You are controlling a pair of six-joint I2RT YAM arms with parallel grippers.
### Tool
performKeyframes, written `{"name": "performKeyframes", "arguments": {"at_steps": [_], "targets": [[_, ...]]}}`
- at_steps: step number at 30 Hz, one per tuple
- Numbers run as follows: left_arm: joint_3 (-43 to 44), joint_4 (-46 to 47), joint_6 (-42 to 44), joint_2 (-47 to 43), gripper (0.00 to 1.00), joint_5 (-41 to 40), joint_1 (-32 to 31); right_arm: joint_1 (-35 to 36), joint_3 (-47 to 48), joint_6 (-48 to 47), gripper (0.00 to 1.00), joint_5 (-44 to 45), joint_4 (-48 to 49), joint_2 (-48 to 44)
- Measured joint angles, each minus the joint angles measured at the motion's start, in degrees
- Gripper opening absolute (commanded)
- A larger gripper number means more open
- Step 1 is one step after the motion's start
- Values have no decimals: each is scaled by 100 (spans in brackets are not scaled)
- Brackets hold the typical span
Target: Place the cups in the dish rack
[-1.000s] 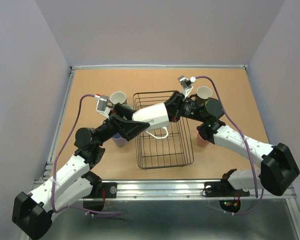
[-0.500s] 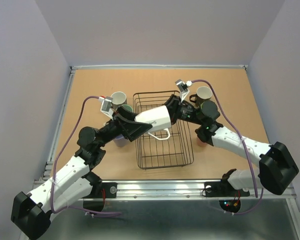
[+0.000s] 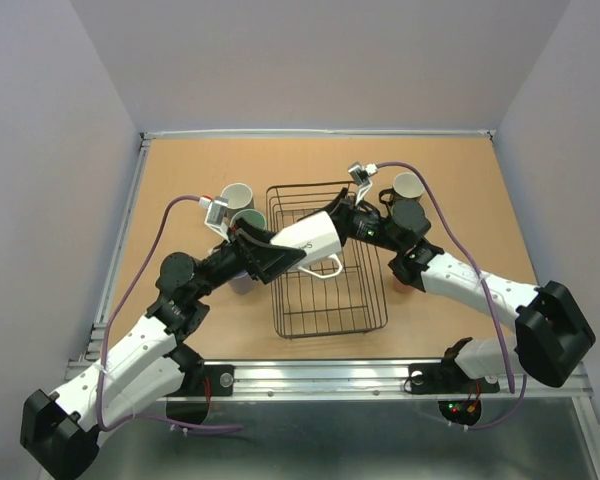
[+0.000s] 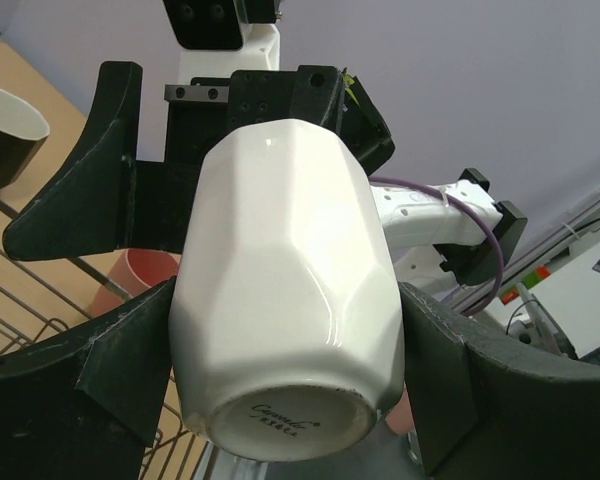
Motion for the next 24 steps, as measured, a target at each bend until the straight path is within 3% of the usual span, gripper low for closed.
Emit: {"name": "performKeyframes", "arguments": {"at_steps": [13,24], "targets": [[136,-1250,431,-455,0,-479,-66,0,-201,-516,91,695,-953,-422],[173,-1672,457,-479,0,-697,-98,0,-367,-769,91,1263,-1727,-769]]}}
